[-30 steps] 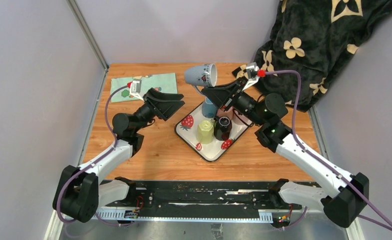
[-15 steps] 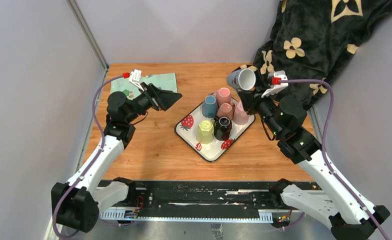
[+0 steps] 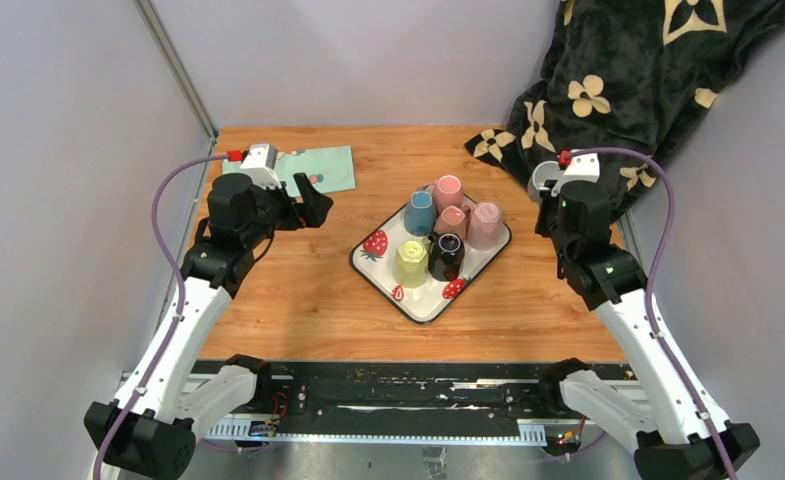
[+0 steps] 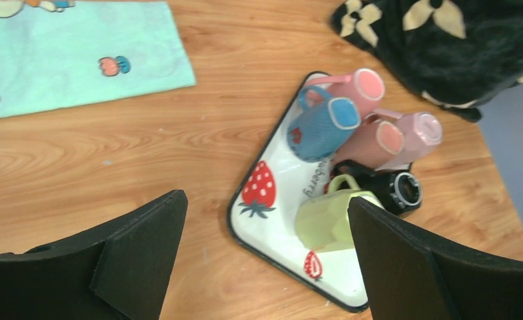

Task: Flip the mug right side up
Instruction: Place the cup at the corner of the board.

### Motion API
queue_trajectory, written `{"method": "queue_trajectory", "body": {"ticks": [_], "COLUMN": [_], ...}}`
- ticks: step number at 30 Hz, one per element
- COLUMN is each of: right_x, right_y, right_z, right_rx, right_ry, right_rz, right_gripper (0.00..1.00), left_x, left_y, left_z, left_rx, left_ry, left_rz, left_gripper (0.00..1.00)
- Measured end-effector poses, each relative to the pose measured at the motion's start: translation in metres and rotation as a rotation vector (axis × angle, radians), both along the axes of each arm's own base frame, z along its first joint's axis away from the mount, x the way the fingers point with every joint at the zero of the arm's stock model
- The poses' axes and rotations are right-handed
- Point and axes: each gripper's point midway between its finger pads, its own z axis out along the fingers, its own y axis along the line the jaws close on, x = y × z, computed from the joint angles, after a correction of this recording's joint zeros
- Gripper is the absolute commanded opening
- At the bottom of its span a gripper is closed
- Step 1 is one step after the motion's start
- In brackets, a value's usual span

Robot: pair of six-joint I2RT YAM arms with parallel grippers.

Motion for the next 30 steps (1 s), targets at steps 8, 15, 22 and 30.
{"method": "queue_trajectory", "body": {"ticks": [8,15,22,30], "right_x": [0.018,0.028,0.042,0.062], "right_y": [-0.035,-0.054,-0.066,-0.076], "right_z": [-0.061,-0.102,-0.127,-0.147], "right_rx": [0.027,0.072,0.111,0.134], "right_ry": [0.232,0.375,0.436,0.448], "right_rz": [-0.108,-0.17,-0.204,-0.242], "right_gripper": [0.0,0.0,0.0,0.0], "left_x": [-0.008,-0.021,-0.026,-0.028], "left_y": [0.021,0.03,0.033,0.036], "left_z": [-0.022,-0.064,-0.072,-0.065], "left_rx": [0.109,0.221,0.283,0.297], "left_ry": [0.021,0.076,0.078,0.048], "left_rz": [0.063,0.075,0.076,0.084], "left_gripper": [1.0,1.0,1.0,1.0]}}
